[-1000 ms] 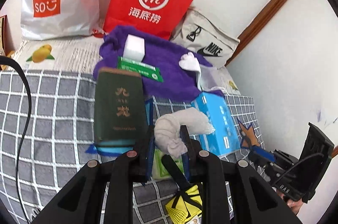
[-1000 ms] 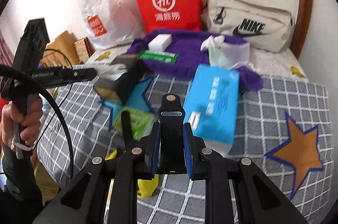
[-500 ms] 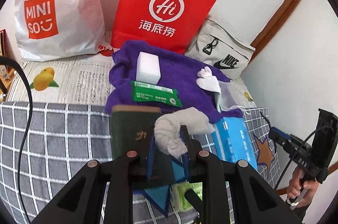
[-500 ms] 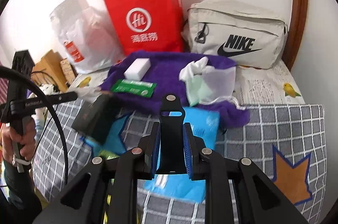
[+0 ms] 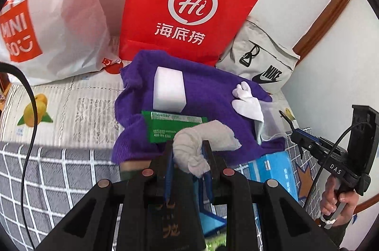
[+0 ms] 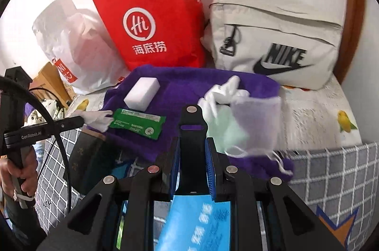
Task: Organize soft objects
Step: 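Carry the crumpled white tissue in the left tool over the purple towel, then lower the tissue onto the green wipes packet and open the left tool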
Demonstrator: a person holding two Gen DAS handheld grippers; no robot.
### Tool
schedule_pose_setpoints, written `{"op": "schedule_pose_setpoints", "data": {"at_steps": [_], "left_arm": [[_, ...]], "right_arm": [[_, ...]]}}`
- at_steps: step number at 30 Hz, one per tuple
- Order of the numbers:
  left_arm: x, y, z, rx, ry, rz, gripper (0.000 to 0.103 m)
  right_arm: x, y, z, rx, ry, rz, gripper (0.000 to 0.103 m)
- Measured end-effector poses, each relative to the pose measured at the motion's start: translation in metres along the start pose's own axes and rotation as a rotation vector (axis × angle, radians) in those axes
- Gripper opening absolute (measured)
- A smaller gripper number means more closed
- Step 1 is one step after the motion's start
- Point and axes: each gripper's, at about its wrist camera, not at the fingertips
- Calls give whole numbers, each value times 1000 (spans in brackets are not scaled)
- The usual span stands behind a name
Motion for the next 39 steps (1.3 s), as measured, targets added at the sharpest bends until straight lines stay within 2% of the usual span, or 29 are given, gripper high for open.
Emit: {"op": "schedule_pose_setpoints", "data": {"at_steps": [9, 11, 15, 20, 24, 27, 31, 35, 39], "left_arm": [[20, 13, -6, -12, 11, -24, 21], [22, 14, -7, -14, 11, -25, 21], [23, 17, -11, -18, 12, -25, 21], [28, 22, -13, -23, 16, -38, 21], [37, 24, -11, -18, 20, -54, 21], [43, 24, -7, -8, 20, -59, 21], [50, 25, 1, 25, 53, -66, 21], [62, 27, 6, 43, 69, -88, 21], [71, 27, 4, 39, 80, -110, 21]], "right_arm": [[57, 20, -16, -47, 33, -120, 21], [67, 24, -17, -64, 17, -139, 21], [87, 27, -11, -72, -24, -195, 21], [109, 23, -7, -84, -29, -276, 21], [114, 22, 3, -46, 2, -300, 22], [114, 23, 7, -35, 8, -296, 23], [104, 27, 4, -49, 13, -256, 38], [87, 28, 4, -48, 29, -215, 38], [57, 22, 8, -39, 4, -143, 39]]}}
Point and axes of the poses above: each gripper's, at about its wrist camera, not at the fingertips, and x roughly the way its jaws point, z to its right, y to its top, and after that the axes turned 1 degree about -y, right-handed
